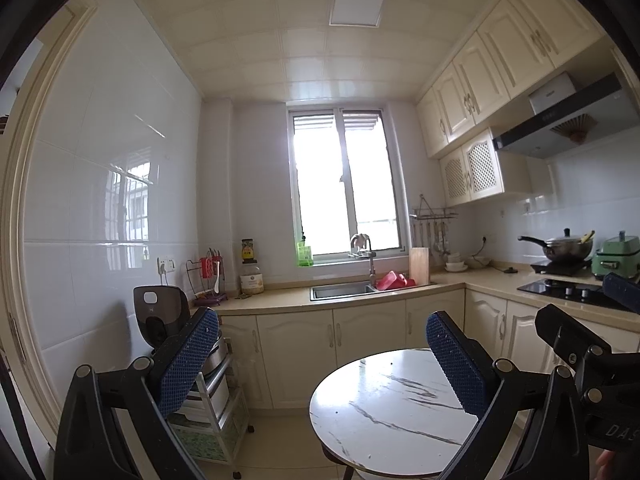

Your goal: Collect trash

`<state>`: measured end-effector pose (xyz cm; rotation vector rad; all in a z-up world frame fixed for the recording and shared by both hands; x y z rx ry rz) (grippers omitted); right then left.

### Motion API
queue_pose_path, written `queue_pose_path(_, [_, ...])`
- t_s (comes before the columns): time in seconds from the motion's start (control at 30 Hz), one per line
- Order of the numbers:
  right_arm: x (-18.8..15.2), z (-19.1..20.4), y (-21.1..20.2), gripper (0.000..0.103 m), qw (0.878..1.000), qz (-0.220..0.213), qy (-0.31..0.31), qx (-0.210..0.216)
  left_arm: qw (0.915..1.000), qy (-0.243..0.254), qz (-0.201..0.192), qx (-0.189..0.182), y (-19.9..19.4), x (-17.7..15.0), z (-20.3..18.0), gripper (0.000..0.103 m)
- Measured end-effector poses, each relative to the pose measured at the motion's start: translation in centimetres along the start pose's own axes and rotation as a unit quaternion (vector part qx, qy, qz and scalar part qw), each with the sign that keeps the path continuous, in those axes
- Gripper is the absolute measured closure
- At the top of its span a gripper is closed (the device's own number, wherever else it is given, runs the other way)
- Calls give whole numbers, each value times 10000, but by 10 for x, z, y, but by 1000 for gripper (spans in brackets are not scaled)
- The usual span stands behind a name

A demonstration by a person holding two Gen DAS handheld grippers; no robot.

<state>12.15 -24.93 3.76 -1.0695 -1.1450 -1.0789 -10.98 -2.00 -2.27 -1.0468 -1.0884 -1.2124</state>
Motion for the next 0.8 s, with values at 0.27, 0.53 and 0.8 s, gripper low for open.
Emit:
queue_pose_path(0.27, [-1,0,-1,0,10000,9,3,0,10000,0,15,10,2,0,-2,1])
queue_pose_path(0.53, [0,0,-1,0,10000,11,6,-7,10000,3,21,15,1,0,-1,1])
queue_pose_path(0.8, [-1,2,0,0,10000,18,5,-11,10000,3,30,18,2,0,-3,1])
Point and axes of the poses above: each gripper's, at about its wrist camera, not at the fingertips, and y roughly the way its jaws point, z to its left, x to its top, the point moved 10 cm from there along y, roughly the way its jaws point, and after that the axes turned 6 degrees about y, right-handed, at the moved point
